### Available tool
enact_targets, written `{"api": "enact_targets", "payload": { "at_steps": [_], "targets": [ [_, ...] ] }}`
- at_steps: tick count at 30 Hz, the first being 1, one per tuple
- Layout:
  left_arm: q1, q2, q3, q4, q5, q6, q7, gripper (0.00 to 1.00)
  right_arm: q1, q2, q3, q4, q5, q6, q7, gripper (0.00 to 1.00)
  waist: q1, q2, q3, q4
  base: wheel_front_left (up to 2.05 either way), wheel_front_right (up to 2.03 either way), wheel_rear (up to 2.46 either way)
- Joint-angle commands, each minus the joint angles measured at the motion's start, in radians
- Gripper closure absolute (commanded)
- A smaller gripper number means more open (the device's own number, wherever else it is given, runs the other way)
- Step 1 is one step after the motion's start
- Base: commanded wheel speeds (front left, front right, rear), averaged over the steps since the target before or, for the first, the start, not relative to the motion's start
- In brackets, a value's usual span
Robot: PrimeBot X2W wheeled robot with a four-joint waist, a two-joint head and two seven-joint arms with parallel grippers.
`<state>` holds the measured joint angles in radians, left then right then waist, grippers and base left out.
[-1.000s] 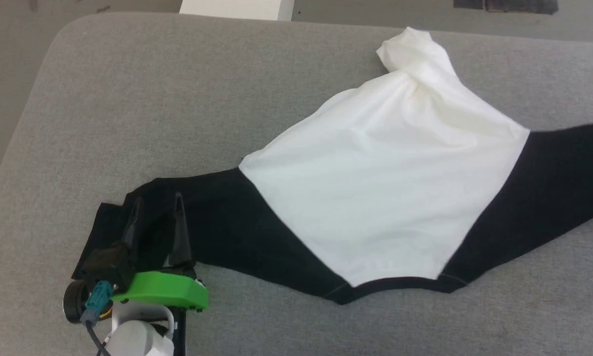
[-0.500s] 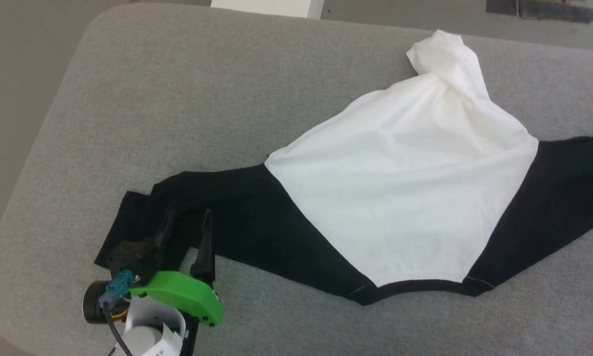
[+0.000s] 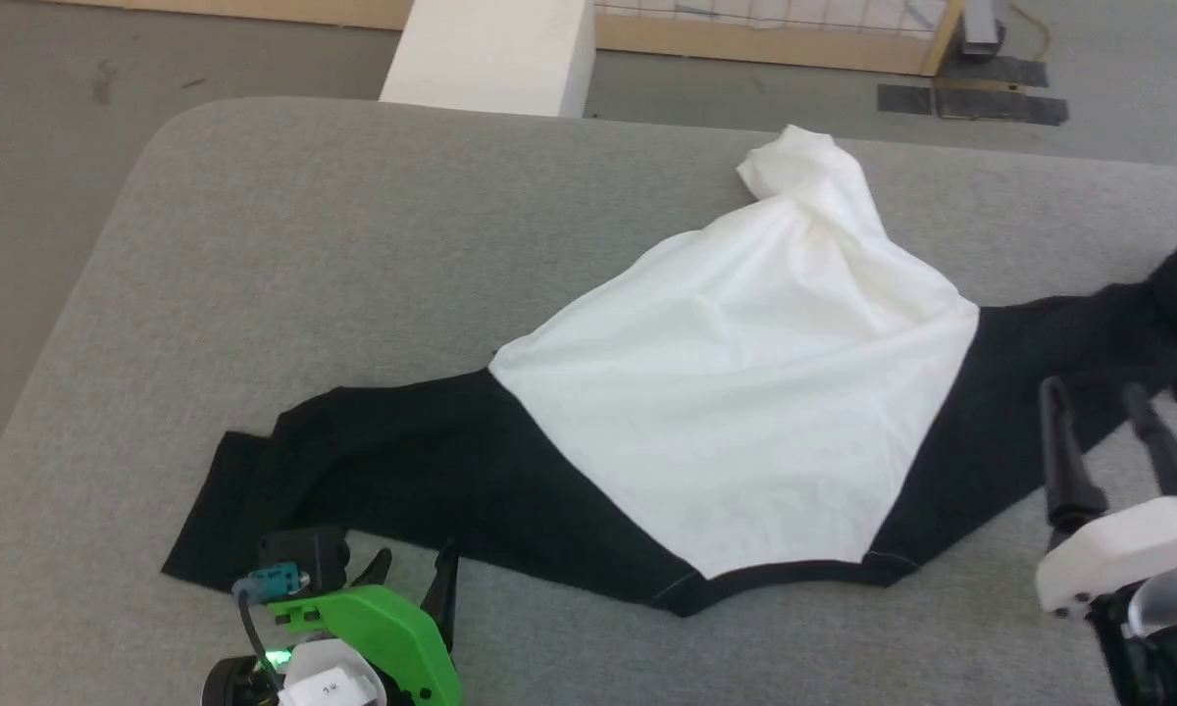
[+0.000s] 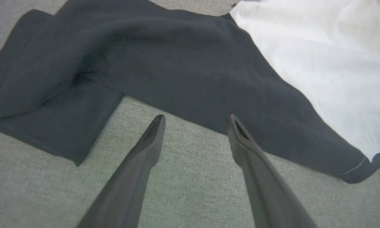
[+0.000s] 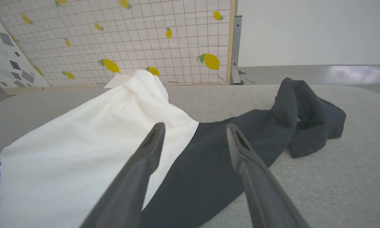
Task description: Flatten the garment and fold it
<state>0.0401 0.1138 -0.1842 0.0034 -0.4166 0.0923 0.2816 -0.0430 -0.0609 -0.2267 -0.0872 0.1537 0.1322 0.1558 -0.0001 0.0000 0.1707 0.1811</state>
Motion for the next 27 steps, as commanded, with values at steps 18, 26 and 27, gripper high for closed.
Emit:
{"api": "enact_targets", "payload": {
  "at_steps": [18, 26, 27],
  "targets": [
    [-0.055, -0.011, 0.020, 0.153, -0.033, 0.059, 0.052, 0.00, 0.032, 0.010, 0.151, 0.005, 0.071, -0.002, -0.049, 0.00, 0.0001, 0.0000, 0.009, -0.166, 0.00, 0.00, 0.00],
    [-0.092, -0.009, -0.001, 0.200, -0.036, 0.036, 0.050, 1.00, 0.024, 0.011, 0.156, 0.026, 0.081, -0.002, -0.051, 0.00, 0.0001, 0.0000, 0.019, -0.172, 0.00, 0.00, 0.00],
    [-0.094, -0.010, -0.007, 0.205, -0.035, 0.031, 0.049, 1.00, 0.024, 0.011, 0.155, 0.029, 0.080, -0.002, -0.050, 0.00, 0.0001, 0.0000, 0.019, -0.170, 0.00, 0.00, 0.00]
  ]
}}
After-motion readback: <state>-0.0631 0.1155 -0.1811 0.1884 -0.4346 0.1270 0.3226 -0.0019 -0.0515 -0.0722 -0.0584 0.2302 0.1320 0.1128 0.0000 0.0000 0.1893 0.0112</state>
